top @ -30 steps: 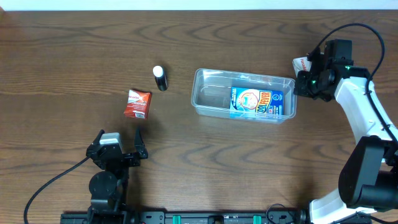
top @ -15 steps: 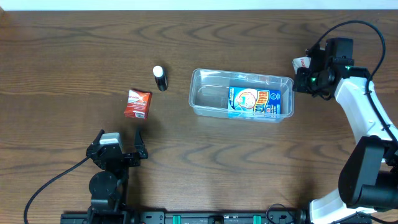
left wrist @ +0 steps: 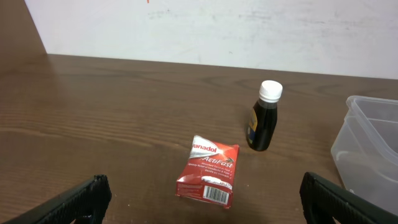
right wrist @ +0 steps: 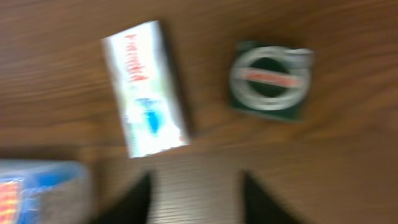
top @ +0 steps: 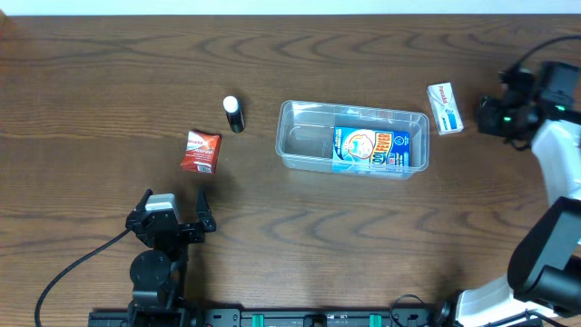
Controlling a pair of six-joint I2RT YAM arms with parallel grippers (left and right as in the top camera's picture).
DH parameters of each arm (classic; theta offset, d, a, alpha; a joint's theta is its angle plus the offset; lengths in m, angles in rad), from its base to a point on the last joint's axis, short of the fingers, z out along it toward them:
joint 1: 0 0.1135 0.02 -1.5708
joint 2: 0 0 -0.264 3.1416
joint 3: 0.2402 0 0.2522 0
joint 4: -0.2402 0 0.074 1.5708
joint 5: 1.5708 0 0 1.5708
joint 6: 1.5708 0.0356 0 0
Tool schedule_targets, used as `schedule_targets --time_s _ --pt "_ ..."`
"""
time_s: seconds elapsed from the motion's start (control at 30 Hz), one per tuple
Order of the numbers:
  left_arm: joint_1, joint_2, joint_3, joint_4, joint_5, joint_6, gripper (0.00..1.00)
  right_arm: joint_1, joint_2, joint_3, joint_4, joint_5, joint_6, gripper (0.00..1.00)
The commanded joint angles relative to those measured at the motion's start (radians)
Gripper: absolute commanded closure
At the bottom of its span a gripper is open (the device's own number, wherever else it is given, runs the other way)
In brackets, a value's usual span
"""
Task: Pack container
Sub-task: 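Move the right gripper to the green Zam-Buk tin and grasp it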
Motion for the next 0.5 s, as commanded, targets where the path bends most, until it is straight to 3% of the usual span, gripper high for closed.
schedule_targets --time_s 0.0,0.17,0.47 --pt "0.006 -0.004 -0.006 -0.024 0.014 0.017 0.02 -0.032 0.005 0.016 0.026 0.075 -0.061 0.27" --pt "0.006 -0.004 -0.006 -0.024 0.014 0.017 0.02 -0.038 0.011 0.016 0.131 0.143 -0.075 0.11" --pt "0.006 -0.004 -0.006 -0.024 0.014 0.018 0.02 -0.026 0.132 0.016 0.286 0.188 -0.008 0.01"
